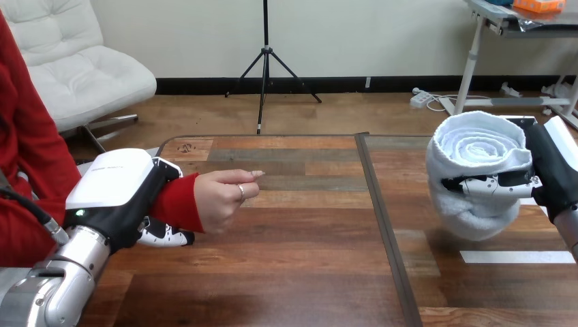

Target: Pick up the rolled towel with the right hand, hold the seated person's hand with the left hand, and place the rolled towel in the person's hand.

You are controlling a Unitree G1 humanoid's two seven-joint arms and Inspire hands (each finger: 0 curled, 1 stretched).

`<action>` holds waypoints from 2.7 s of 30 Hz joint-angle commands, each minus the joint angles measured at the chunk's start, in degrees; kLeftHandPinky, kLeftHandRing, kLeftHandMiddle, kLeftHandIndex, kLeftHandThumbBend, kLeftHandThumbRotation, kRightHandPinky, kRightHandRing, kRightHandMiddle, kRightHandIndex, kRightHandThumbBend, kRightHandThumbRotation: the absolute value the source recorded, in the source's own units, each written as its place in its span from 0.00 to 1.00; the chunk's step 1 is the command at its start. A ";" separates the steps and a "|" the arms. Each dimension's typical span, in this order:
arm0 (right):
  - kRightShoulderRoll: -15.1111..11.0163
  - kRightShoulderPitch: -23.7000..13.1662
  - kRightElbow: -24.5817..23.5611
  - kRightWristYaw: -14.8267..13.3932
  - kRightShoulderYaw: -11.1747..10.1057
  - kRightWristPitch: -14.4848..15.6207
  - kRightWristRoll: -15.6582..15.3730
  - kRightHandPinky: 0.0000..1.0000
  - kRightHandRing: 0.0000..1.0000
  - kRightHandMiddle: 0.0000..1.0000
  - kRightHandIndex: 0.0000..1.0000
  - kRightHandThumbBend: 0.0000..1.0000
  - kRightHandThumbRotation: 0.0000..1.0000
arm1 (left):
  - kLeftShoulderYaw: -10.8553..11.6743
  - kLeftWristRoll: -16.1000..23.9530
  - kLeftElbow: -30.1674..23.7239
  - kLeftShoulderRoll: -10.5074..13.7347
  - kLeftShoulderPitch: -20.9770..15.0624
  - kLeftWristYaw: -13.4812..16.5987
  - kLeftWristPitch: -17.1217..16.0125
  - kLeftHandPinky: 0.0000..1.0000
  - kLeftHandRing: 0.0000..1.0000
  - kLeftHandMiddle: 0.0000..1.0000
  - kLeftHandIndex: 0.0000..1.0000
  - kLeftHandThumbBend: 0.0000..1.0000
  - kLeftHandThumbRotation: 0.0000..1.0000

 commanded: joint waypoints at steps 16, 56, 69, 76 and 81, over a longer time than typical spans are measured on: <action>-0.54 -3.04 -3.11 -1.50 -2.24 -0.22 1.24 0.33 0.38 0.42 0.44 0.80 0.00 | 0.98 0.60 -2.96 1.47 -2.61 -0.85 0.94 0.31 0.36 0.41 0.41 0.81 0.00; 1.99 -2.89 -3.64 1.27 -3.62 -0.04 4.66 0.33 0.37 0.41 0.44 0.82 0.00 | 1.32 0.66 -3.78 0.71 -1.75 -2.81 2.43 0.28 0.33 0.37 0.35 0.73 0.00; 3.76 -2.82 -4.45 1.62 -3.62 0.12 5.89 0.31 0.37 0.41 0.44 0.82 0.00 | 1.15 0.44 -3.90 0.48 -1.97 -3.76 3.04 0.28 0.33 0.37 0.35 0.72 0.00; 5.32 -2.73 -6.09 1.04 -3.55 2.32 6.11 0.32 0.37 0.41 0.43 0.82 0.00 | 1.10 0.27 -3.93 0.30 -2.22 -4.04 3.21 0.26 0.32 0.36 0.34 0.71 0.00; 6.76 -3.13 -6.35 1.80 -3.68 2.94 7.33 0.30 0.35 0.40 0.43 0.82 0.00 | 1.11 0.19 -3.58 0.12 -2.47 -3.41 2.63 0.26 0.31 0.35 0.34 0.71 0.00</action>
